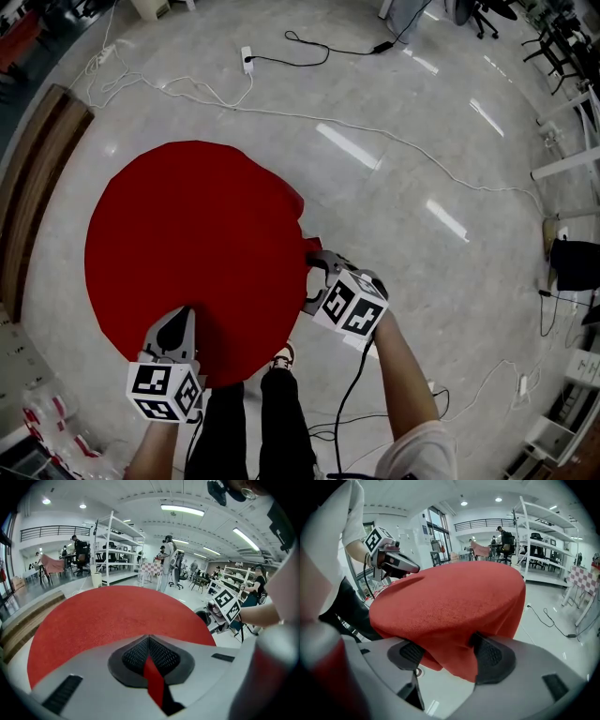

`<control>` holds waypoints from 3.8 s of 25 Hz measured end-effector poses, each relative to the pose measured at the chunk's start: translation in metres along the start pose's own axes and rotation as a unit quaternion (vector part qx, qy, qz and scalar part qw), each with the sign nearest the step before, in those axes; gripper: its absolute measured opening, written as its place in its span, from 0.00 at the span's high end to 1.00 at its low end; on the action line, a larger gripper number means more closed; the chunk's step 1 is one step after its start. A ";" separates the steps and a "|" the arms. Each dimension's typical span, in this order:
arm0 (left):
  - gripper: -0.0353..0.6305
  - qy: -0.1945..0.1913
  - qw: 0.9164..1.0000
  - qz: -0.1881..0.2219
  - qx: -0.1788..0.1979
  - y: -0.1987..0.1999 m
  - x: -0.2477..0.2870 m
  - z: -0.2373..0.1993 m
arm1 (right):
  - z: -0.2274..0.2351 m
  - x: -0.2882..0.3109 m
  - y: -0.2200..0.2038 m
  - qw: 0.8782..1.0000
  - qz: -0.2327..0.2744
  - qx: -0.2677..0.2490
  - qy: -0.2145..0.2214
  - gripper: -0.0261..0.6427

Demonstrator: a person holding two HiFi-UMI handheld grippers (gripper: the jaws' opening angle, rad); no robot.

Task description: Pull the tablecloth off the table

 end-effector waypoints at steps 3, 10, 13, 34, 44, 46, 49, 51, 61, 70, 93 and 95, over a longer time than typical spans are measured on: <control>0.92 -0.003 1.000 0.001 -0.001 -0.001 0.000 0.000 | -0.003 -0.003 0.001 1.000 0.004 -0.014 -0.004 0.58; 0.92 -0.014 1.000 0.001 -0.006 0.000 0.002 0.007 | -0.003 -0.010 0.000 1.000 0.016 -0.003 -0.014 0.82; 0.92 -0.015 1.000 0.002 -0.004 0.002 0.000 0.008 | -0.003 -0.015 -0.003 1.000 0.004 0.011 -0.027 0.90; 0.92 -0.012 1.000 0.017 -0.024 0.009 -0.034 -0.008 | -0.043 -0.099 0.042 0.996 -0.010 0.020 -0.092 0.92; 0.92 -0.031 0.997 0.029 -0.069 0.004 -0.049 -0.021 | -0.077 -0.104 0.090 0.994 0.015 0.004 -0.105 0.92; 0.92 -0.032 0.997 0.031 -0.067 0.004 -0.054 -0.022 | -0.084 -0.108 0.099 0.994 0.019 0.002 -0.112 0.92; 0.92 -0.039 0.996 0.031 -0.072 0.001 -0.059 -0.024 | -0.094 -0.110 0.114 0.993 0.025 -0.012 -0.118 0.92; 0.92 -0.040 0.996 0.033 -0.073 0.000 -0.063 -0.025 | -0.099 -0.111 0.125 0.992 0.035 -0.016 -0.120 0.92; 0.76 -0.072 0.992 0.051 -0.091 0.006 -0.077 -0.033 | -0.120 -0.118 0.161 0.988 0.077 -0.009 -0.130 0.92; 0.58 -0.115 0.993 0.020 -0.029 -0.005 -0.060 -0.013 | -0.143 -0.140 0.189 0.985 0.112 -0.033 -0.126 0.92; 0.42 -0.267 0.918 0.026 0.291 0.051 0.052 -0.005 | -0.133 -0.152 0.230 0.977 0.208 -0.018 -0.039 0.92; 0.42 -0.288 0.911 0.020 0.296 0.054 0.057 -0.002 | -0.134 -0.151 0.232 0.977 0.211 -0.019 -0.031 0.92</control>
Point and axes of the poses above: the fingertips, and each gripper's own axes: x forward along the fingers, z to its right, y out of its top, the point moved 4 cm from there along -x, backward along the fingers, and after that the axes turned 14 degrees about x, right-handed, at the moved point
